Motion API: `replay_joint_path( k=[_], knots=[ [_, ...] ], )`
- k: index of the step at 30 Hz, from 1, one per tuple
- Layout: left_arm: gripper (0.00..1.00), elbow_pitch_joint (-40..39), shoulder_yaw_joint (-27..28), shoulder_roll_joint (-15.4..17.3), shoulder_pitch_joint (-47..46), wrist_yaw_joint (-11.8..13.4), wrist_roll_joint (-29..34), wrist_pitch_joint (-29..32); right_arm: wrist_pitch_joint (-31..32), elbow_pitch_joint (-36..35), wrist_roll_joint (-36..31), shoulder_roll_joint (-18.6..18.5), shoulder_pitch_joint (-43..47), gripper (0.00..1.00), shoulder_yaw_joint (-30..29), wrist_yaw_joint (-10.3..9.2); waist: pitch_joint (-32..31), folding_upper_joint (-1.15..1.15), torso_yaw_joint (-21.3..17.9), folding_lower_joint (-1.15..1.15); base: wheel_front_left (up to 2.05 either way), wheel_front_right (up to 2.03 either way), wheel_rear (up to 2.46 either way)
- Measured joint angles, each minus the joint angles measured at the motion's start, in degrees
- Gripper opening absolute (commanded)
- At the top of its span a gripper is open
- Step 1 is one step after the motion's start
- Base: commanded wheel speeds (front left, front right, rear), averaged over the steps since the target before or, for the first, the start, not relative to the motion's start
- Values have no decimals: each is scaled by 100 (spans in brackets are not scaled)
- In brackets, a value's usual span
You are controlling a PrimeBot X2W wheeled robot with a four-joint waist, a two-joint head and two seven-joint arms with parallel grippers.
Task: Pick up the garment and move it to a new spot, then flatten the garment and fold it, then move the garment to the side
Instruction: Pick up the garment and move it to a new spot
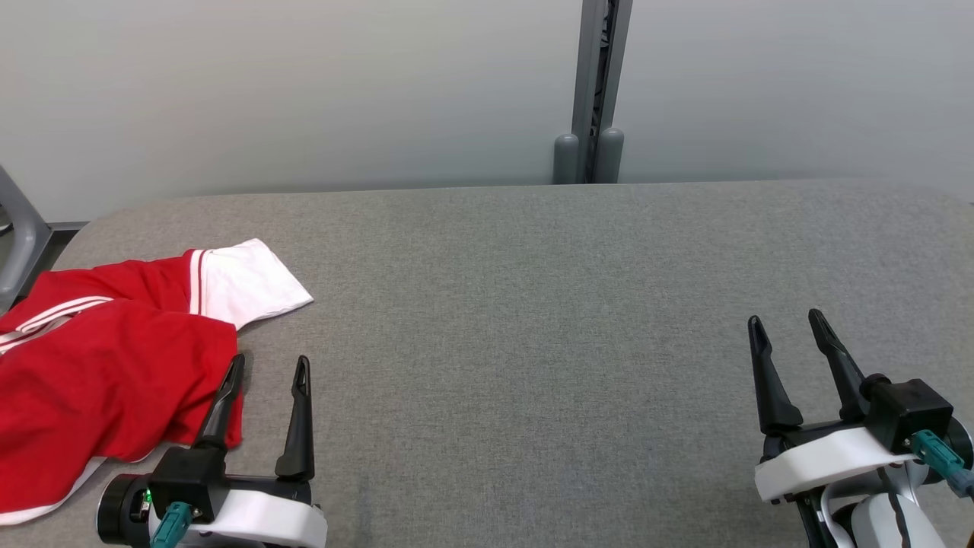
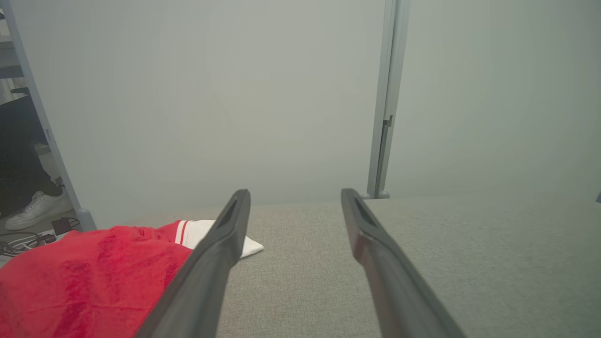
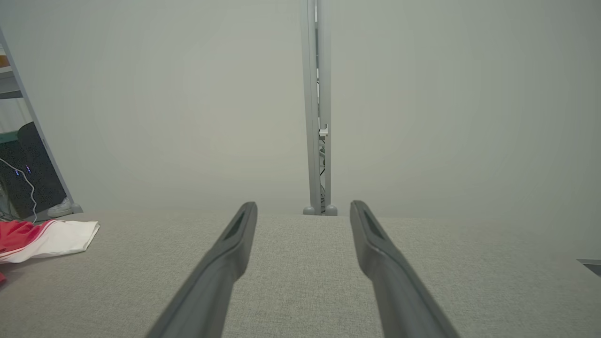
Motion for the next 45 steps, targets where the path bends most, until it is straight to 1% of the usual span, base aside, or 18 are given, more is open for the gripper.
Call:
replay_joint_path(
  k=[8, 17, 30, 38, 45],
  knots=[
    [100, 45, 21, -1, -1, -2, -52, 0, 0, 9, 54, 3, 4, 100, 47, 0, -8, 0, 166, 0, 0, 0, 0],
    [100, 91, 118, 0, -1, 4, -151, 0, 0, 29, 151, 3, 30, 100, 116, 0, -34, 0, 567, 0, 0, 0, 0],
    [100, 187, 190, 13, 11, 52, -181, 0, -9, 53, 258, 20, 97, 100, 290, 0, -80, 0, 1460, 0, 0, 0, 0],
    [100, 163, 181, 12, 107, 145, -192, 0, -9, 80, 310, 24, 96, 100, 442, 0, -73, 0, 2064, 0, 0, 0, 0],
    [100, 164, 181, 20, 119, 224, -223, 2, -9, 115, 355, 21, 89, 100, 561, 0, -71, 0, 2480, 0, 0, 0, 0]
  ],
)
